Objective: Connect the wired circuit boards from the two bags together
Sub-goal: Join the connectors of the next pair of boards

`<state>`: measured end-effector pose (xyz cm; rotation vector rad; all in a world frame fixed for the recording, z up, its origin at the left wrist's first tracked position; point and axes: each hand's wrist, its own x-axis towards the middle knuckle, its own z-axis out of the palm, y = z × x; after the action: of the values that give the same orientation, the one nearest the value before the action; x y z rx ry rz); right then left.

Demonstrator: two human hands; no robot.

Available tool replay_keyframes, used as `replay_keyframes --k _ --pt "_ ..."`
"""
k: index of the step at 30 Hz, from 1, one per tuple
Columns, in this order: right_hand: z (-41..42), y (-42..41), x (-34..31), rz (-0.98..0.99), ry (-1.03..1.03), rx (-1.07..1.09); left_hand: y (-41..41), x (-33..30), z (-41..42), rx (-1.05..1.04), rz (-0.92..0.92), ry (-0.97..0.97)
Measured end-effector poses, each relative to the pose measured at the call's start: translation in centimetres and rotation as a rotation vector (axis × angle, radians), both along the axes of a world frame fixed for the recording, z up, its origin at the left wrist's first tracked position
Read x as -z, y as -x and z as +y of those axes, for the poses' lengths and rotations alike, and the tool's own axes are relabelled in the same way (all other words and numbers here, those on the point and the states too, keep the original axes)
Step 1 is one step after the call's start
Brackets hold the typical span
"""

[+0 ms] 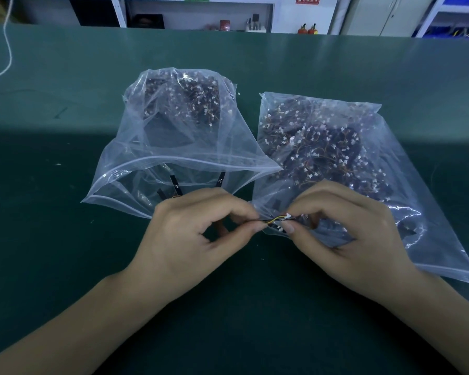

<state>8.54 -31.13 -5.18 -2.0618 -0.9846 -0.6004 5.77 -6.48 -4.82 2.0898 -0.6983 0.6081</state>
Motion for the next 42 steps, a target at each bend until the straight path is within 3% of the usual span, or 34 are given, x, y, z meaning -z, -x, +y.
replay_keyframes --k 7,34,42 --pt "0.26 0.16 0.18 0.041 -0.014 -0.011 -0.08 0.03 0.09 0.0 -0.019 -0.091" --pt "0.37 0.3 -0.14 0.112 -0.032 0.032 -0.19 0.39 0.1 -0.025 -0.01 -0.074" --pt "-0.55 -0.08 -0.22 0.07 0.179 0.057 -0.43 0.24 0.55 -0.097 -0.095 -0.02"
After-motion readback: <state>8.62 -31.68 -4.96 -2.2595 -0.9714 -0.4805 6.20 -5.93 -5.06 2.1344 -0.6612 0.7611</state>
